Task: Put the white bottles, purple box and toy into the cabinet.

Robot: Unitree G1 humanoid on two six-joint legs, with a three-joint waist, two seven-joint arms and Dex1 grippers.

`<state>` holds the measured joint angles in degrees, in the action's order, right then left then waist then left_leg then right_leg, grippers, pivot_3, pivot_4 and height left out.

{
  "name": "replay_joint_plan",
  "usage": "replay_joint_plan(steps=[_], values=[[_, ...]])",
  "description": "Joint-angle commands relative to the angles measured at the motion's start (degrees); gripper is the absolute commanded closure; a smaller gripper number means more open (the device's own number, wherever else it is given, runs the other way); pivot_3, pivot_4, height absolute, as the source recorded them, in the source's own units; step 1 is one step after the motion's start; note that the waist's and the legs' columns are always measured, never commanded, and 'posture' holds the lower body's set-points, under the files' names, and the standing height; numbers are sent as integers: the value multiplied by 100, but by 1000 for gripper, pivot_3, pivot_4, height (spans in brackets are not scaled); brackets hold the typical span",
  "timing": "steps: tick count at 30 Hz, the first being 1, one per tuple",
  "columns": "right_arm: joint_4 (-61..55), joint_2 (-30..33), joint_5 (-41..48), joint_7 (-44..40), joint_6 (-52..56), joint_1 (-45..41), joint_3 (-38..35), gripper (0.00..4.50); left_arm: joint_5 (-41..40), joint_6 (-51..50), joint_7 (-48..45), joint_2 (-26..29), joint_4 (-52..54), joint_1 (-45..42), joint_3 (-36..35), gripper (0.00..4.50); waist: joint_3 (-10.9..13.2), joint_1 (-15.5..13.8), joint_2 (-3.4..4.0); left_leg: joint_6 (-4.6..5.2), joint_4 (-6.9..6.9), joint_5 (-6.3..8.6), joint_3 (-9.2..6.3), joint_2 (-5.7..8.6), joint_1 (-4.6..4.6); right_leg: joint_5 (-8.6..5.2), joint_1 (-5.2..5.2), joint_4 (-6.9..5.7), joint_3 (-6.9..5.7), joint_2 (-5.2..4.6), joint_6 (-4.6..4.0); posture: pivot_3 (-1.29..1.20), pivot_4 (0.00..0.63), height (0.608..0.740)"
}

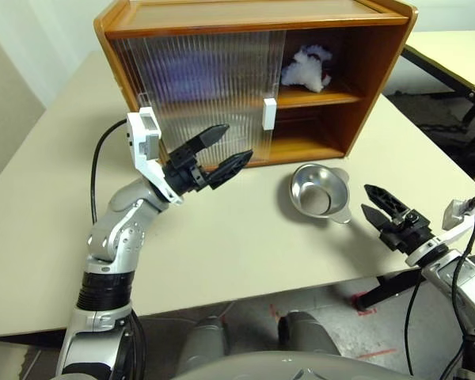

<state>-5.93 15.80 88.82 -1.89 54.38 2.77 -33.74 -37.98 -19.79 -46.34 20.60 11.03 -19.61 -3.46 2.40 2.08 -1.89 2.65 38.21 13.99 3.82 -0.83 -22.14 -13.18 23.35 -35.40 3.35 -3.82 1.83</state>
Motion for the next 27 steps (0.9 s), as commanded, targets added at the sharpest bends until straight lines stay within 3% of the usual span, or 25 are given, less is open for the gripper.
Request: replay_joint_plan(steps=[1, 12, 27], values=[[-15, -7, 185, 190, 33, 194, 162, 24, -28, -73, 19, 63, 145, 31, -46, 0, 0, -2, -1, 0, 0, 0, -1, 0, 0, 0, 0, 0, -1, 0, 1, 36, 0, 740], [-62, 18, 918, 537, 26, 607, 654, 24, -66, -190, 112, 100, 270, 36, -89, 0, 0, -5, -1, -2, -4, 1, 0, -1, -2, -9, -2, 0, 0, -2, -9, 49, 0, 740], [626, 121, 640, 189, -26, 206, 867, 24, -57, -284, 162, 176, 401, 79, -161, 0, 0, -21, -1, -2, -4, 1, -1, 0, -2, -8, -1, 4, -2, -1, -8, 67, 0, 740]])
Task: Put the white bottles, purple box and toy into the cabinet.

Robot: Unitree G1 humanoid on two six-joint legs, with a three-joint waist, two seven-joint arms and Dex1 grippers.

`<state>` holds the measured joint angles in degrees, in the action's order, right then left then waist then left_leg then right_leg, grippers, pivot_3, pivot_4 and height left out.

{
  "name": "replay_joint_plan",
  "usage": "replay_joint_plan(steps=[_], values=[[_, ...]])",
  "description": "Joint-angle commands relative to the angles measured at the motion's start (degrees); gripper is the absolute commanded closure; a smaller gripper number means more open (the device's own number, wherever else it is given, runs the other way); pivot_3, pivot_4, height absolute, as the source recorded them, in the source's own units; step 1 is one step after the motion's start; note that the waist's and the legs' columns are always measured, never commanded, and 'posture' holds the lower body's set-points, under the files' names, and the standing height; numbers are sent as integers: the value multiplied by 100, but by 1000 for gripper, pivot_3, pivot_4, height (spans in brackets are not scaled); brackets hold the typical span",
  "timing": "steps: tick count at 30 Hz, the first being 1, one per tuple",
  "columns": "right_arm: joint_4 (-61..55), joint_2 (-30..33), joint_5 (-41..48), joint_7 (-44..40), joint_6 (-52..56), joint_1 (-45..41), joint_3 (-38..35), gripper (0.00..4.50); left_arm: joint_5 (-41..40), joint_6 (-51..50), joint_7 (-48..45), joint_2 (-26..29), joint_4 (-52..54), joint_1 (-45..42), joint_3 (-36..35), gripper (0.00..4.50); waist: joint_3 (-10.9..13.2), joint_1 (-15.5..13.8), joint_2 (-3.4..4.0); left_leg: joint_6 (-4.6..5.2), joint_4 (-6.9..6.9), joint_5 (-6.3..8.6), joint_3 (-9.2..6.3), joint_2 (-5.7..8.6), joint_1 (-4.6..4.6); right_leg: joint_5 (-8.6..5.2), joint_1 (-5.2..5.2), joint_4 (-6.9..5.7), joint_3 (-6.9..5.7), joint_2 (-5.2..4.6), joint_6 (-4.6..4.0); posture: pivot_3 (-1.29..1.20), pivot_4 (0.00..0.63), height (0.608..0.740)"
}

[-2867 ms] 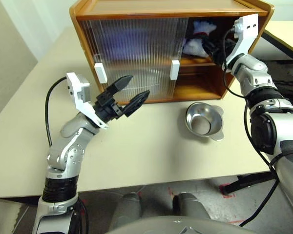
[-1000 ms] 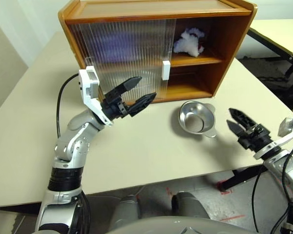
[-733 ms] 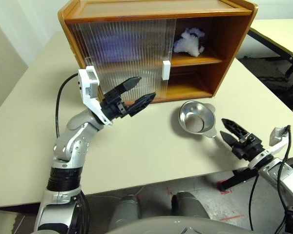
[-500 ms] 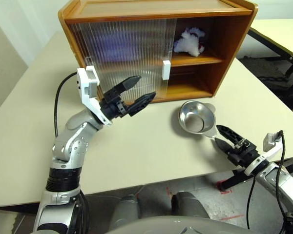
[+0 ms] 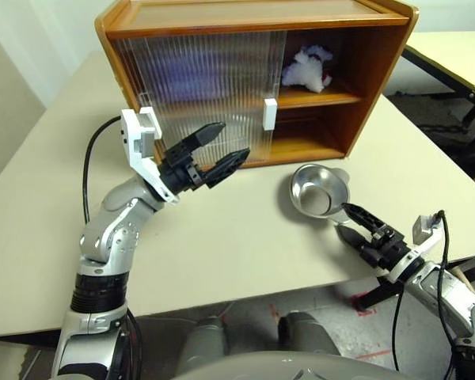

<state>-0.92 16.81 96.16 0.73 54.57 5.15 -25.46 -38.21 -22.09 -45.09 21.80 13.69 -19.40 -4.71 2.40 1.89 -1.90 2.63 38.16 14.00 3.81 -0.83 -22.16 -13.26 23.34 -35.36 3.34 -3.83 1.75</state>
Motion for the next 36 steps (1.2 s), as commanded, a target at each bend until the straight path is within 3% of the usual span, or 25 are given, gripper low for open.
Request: replay_joint_plan(steps=[1, 11, 14, 23, 36], values=[[128, 10, -104, -70, -48, -50, 44, 24, -29, -56, 35, 59, 135, 54, -36, 0, 0, -2, 0, 0, 0, 0, 0, 0, 0, 0, 0, 0, 0, 0, 1, 67, 0, 740], [-816, -372, 344, 892, -380, -51, 263, 24, -14, -75, 34, 45, 124, 4, -34, 0, 0, 1, 0, -5, -3, 3, -1, -1, 0, 2, 1, -1, 0, 0, 3, 66, 0, 740], [-983, -412, 470, 1118, -498, -31, 321, 901, -15, -75, 40, 48, 130, 2, -34, 0, 0, 0, 0, -4, -3, 2, -2, -1, 0, 3, 2, 1, -1, -2, 6, 72, 0, 740], [-956, -265, 659, 1396, -702, -292, 401, 4377, -43, -118, 93, 78, 233, 37, -77, 0, 0, 1, 1, -1, -5, 1, -1, -1, -1, 2, 2, 4, 0, -3, 6, 83, 0, 740], [-482, -52, 397, 741, -694, -226, 339, 4445, -29, -100, 62, 49, 166, -14, -39, 0, -3, -19, -5, 2, -4, -1, -1, -1, 0, 2, 1, 5, -1, -2, 4, 68, 0, 740]])
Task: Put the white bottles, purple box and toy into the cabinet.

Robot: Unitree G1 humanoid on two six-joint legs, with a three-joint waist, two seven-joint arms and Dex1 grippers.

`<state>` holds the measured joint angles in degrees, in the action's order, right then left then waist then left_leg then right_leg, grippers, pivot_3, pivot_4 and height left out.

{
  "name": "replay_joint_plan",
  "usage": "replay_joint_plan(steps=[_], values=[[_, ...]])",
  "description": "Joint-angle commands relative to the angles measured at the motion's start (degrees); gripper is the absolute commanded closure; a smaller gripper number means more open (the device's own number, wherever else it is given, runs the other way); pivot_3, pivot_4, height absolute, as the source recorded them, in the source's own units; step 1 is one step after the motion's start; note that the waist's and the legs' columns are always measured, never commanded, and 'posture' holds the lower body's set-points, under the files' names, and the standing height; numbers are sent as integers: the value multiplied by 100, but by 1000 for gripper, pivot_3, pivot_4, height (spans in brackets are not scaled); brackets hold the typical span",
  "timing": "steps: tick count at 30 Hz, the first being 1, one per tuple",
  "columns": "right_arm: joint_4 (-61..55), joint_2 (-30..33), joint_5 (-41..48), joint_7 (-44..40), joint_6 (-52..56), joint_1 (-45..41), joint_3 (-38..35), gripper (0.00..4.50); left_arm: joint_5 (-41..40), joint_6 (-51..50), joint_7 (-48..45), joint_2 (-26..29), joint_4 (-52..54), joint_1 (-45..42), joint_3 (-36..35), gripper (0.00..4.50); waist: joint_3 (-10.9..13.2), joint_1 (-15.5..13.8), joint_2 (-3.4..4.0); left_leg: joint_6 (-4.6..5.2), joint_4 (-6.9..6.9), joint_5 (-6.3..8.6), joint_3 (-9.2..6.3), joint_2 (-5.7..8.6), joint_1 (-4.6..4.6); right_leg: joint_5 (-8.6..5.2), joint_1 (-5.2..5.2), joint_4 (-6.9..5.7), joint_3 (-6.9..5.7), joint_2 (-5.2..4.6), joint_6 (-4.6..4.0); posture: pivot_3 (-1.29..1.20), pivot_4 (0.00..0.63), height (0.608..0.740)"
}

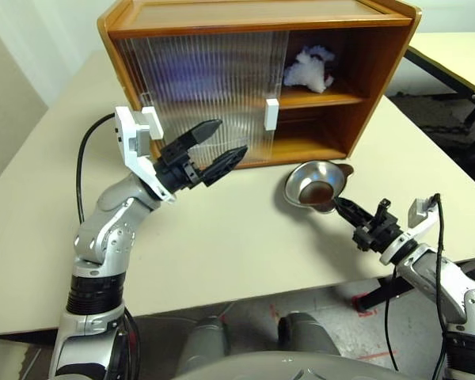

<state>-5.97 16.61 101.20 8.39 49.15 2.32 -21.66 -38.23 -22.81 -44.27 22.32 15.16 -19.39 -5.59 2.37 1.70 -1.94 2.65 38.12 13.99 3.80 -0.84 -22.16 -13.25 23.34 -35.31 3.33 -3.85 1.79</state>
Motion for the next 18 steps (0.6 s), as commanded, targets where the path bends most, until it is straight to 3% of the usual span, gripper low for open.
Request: replay_joint_plan(steps=[1, 11, 18], values=[[32, -34, -121, -44, -159, 57, -44, 4445, -24, -25, -21, -6, 17, -17, 53, 0, 0, 0, 0, 0, 0, 0, 0, 0, 0, 0, 0, 0, 0, 0, 0, 66, 0, 740], [333, 9, -8, -358, -276, -177, -344, 4445, 3, 10, -105, -26, -81, -55, 96, 0, 0, 13, 0, 0, 1, 0, 1, 1, 1, 1, 0, 1, -1, -1, 1, 51, 0, 740], [53, -356, 272, 187, -599, -608, -278, 4445, 13, 16, -155, -32, -111, -63, 94, 0, 0, 37, 1, 0, -2, 0, 0, 0, 0, 5, 1, 0, 0, 2, 9, 48, 0, 740]])
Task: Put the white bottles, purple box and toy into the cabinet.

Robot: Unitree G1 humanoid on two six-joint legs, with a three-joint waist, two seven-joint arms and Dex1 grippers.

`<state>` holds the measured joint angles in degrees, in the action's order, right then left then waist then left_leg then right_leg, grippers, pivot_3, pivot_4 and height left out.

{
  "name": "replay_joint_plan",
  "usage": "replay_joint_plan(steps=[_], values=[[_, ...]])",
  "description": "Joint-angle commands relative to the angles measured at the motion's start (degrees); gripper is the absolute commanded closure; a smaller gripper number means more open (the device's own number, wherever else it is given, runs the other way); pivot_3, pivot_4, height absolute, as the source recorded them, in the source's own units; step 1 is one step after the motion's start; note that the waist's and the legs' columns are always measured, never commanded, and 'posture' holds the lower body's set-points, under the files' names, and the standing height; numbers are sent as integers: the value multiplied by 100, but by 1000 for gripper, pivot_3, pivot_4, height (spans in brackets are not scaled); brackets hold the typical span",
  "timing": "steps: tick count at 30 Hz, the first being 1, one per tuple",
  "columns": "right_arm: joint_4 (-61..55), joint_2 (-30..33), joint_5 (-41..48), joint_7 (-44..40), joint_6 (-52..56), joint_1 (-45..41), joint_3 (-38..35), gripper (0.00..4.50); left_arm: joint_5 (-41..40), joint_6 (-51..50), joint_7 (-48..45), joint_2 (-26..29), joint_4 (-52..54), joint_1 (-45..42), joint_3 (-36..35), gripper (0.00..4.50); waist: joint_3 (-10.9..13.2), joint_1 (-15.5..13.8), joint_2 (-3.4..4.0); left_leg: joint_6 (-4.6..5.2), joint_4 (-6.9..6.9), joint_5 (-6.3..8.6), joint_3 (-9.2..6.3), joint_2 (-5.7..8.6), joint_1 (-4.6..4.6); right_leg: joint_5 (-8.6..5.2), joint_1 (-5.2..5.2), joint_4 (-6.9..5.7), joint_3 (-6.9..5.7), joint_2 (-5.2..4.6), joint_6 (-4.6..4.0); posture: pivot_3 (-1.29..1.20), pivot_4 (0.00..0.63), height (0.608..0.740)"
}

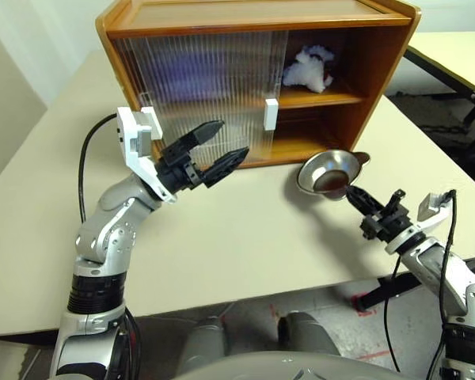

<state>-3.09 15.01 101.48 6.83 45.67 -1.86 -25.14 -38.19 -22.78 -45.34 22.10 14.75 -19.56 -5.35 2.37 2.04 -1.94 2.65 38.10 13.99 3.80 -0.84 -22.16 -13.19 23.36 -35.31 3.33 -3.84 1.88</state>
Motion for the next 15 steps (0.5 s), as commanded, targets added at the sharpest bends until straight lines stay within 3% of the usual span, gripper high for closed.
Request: replay_joint_plan(steps=[1, 15], values=[[-312, -280, 277, 454, -303, -251, 112, 4445, 12, 13, -51, -8, -70, -46, 71, 0, 1, 8, 2, 0, -1, 0, 0, -1, 0, 0, 0, -1, 1, 1, 0, 49, 0, 740], [-378, -920, 280, 724, -849, -639, 237, 4445, -24, -66, -31, 93, 12, -56, 0, 0, 3, -2, 5, 1, -1, 0, -4, 0, 2, 5, 7, 0, -5, -3, 13, 67, 0, 740]])
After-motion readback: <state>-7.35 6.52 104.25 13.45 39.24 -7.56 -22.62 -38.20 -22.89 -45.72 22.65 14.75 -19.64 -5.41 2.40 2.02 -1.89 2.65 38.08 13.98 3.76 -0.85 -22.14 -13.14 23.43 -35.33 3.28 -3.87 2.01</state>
